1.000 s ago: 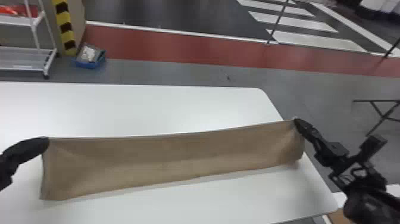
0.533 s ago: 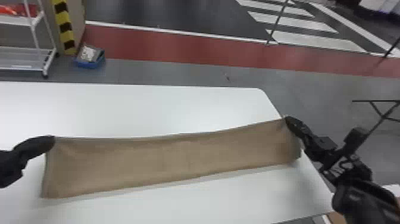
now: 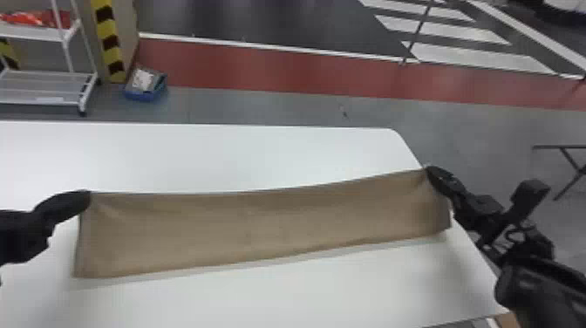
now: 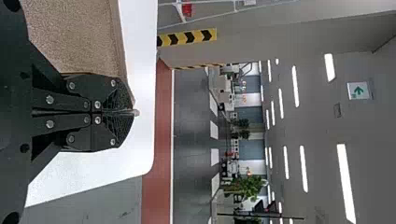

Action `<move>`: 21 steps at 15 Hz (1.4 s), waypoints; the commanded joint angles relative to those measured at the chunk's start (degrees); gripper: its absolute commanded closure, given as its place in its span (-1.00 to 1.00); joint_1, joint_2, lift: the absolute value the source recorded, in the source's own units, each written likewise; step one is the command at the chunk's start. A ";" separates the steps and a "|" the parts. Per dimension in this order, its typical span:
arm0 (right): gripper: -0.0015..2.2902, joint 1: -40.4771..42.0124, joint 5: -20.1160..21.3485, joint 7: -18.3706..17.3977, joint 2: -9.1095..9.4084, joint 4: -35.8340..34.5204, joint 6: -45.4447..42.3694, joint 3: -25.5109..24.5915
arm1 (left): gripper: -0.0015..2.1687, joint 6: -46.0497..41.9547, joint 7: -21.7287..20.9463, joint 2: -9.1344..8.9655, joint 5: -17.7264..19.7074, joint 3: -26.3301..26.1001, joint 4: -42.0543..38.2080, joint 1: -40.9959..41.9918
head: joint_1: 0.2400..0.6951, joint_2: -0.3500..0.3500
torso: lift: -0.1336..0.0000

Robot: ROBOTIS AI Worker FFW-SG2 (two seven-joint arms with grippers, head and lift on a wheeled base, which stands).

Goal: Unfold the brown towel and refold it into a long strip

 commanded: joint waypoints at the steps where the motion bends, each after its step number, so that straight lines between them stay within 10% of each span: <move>1: 0.30 -0.30 -0.06 -0.02 0.00 0.13 0.00 -0.06 | 0.33 -0.35 0.00 0.09 0.19 0.26 0.12 -0.24 | 1.00 -0.69 | -0.84; 16: 0.25 -0.39 1.43 -2.05 0.27 0.57 0.18 1.44 | 0.27 -0.17 1.23 1.23 -2.54 -2.38 3.28 -3.40 | 1.00 -0.62 | -0.84; 19: -1.00 0.41 2.22 -4.77 0.53 -0.14 -0.88 1.88 | -0.96 -0.35 2.20 1.15 -3.77 -3.00 3.10 -3.40 | 1.00 -0.64 | -0.84; 21: -1.00 1.02 2.05 -5.65 0.62 -0.58 -2.64 1.52 | -0.99 -1.05 3.78 1.23 -3.51 -2.64 2.75 -3.14 | 1.00 -0.65 | -0.84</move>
